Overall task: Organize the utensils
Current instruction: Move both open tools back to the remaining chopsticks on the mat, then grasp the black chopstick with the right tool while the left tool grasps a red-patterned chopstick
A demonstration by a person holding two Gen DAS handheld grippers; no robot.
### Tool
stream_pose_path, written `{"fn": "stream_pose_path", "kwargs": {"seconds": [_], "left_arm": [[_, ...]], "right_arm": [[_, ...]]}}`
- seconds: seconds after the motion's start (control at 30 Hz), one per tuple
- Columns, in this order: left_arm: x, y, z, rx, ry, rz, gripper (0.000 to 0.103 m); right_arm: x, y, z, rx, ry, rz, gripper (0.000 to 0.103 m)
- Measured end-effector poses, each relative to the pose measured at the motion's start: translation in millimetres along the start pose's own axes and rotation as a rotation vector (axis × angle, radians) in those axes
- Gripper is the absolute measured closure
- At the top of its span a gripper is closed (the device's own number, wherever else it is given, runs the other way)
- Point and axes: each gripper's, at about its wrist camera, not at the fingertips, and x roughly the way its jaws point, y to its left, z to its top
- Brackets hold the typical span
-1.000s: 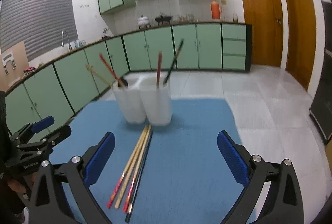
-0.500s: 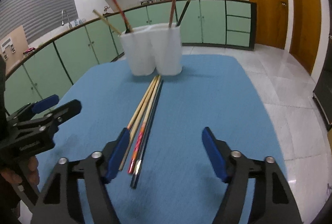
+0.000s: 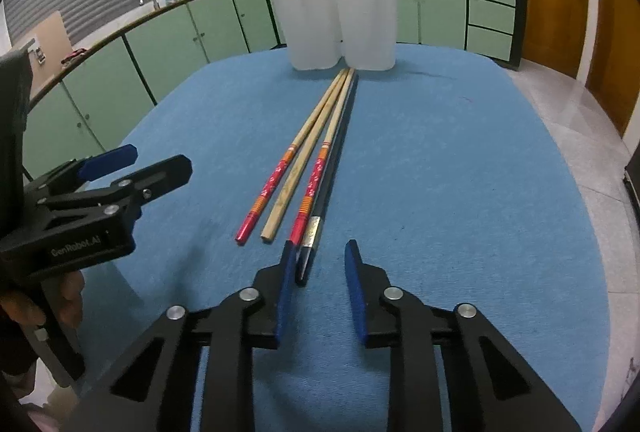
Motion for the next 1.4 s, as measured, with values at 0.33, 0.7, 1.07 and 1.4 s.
{"fn": "stream_pose_path", "kwargs": {"seconds": [0.33, 0.7, 1.07, 1.4], "left_arm": [[-1.9, -8.8, -3.8, 0.019, 0.004, -0.019, 0.013], [-0.3, -22.6, -4.4, 0.039, 0.019, -0.047, 0.013], [14.2, -41.5, -4.7, 0.060, 0.088, -0.068, 0.026], [17.7, -36.7, -9.5, 0.034, 0.139, -0.060, 0.033]], "right_arm": [[4.1, 8.5, -0.7, -0.030, 0.018, -0.007, 0.085], [-5.2, -15.0, -5.6, 0.032, 0.003, -0.065, 0.097], [-17.7, -51.5, -11.9, 0.139, -0.016, -0.111, 0.097], [-17.2, -51.6, -13.2, 0.143, -0.021, -0.099, 0.097]]}}
